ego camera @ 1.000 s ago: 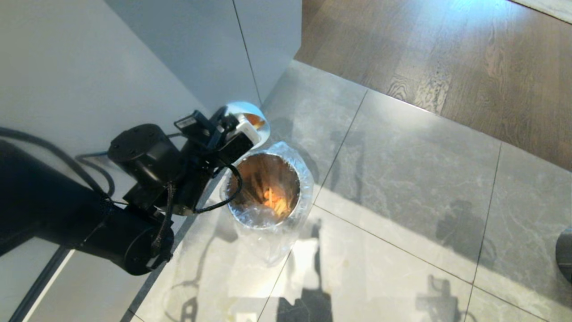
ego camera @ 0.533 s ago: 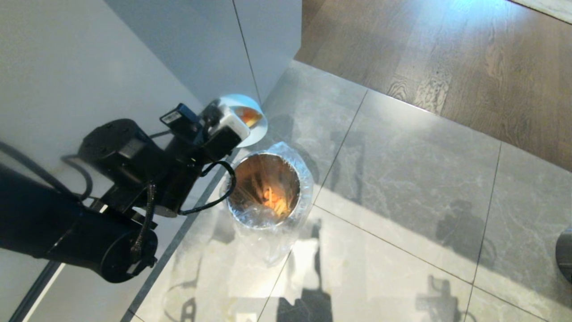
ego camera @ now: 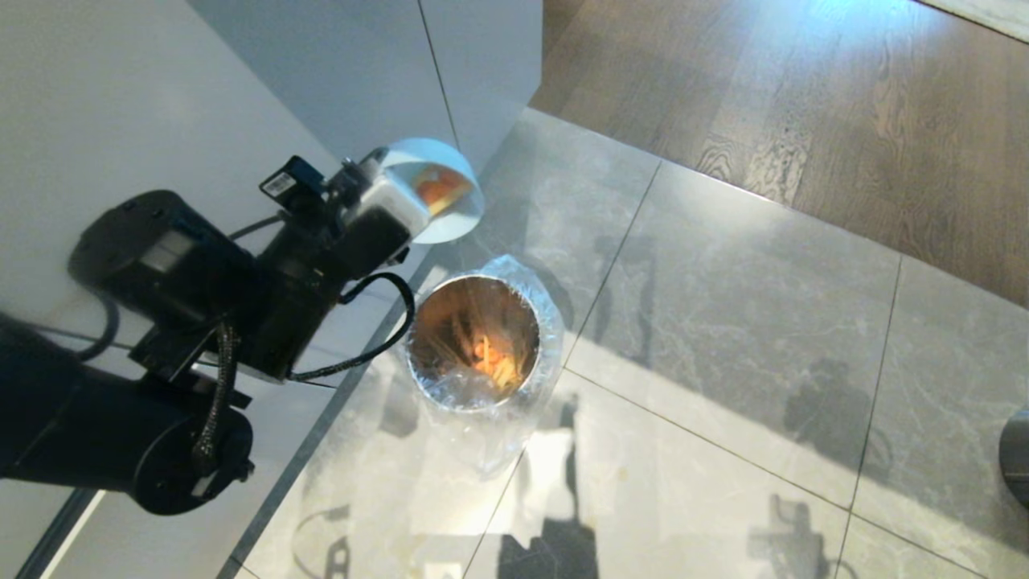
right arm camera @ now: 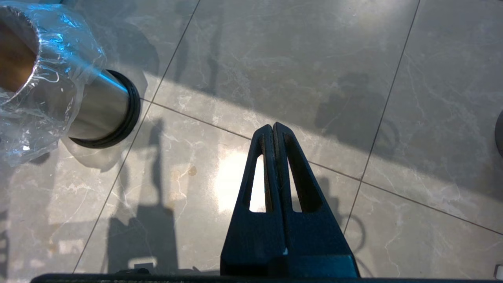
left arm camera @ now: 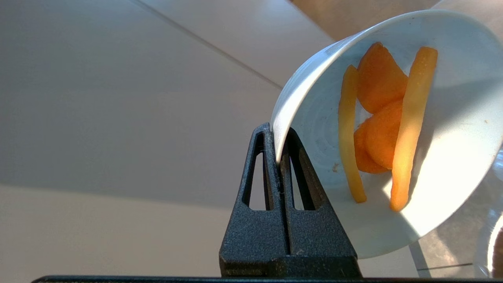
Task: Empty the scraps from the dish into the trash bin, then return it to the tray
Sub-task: Pour the leftover food from the bowl into the trash can
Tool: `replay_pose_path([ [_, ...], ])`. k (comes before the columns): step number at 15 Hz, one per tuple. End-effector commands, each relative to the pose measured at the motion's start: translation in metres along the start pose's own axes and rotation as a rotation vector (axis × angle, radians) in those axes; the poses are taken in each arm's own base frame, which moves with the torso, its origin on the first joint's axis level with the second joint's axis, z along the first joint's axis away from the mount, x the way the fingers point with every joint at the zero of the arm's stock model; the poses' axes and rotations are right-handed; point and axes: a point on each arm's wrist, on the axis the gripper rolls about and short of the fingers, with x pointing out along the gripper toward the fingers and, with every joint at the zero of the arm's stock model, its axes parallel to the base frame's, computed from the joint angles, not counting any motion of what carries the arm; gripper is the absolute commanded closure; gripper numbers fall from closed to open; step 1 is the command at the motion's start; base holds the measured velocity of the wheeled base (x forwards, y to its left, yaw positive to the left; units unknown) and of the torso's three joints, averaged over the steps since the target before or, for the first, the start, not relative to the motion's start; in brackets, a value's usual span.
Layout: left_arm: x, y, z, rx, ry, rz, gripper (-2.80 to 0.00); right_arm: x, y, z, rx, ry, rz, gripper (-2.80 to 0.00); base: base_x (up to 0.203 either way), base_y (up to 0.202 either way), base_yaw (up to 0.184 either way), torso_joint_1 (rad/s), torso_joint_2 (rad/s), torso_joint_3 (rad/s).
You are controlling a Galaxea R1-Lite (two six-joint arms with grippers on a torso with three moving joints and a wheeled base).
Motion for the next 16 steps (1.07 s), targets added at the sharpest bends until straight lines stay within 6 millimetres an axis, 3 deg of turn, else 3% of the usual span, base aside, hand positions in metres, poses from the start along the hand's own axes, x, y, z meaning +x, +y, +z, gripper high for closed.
replay_pose_path([
  [1, -0.008, 0.007, 0.004, 0.031, -0.045, 0.021, 0.00, 0.000, 0.000, 0.000, 0.000, -0.001, 0.000, 0.00, 0.000, 0.000, 0.000, 0.000, 0.00, 0.000],
  [9, -0.077, -0.029, 0.007, 0.225, -0.054, -0.271, 0.00, 0.000, 0.000, 0.000, 0.001, -0.001, 0.000, 0.00, 0.000, 0.000, 0.000, 0.000, 0.00, 0.000],
  [16, -0.066, -0.056, -0.011, 0.331, -0.008, -0.353, 0.00, 0.000, 0.000, 0.000, 0.002, -0.001, 0.000, 0.00, 0.000, 0.000, 0.000, 0.000, 0.00, 0.000],
])
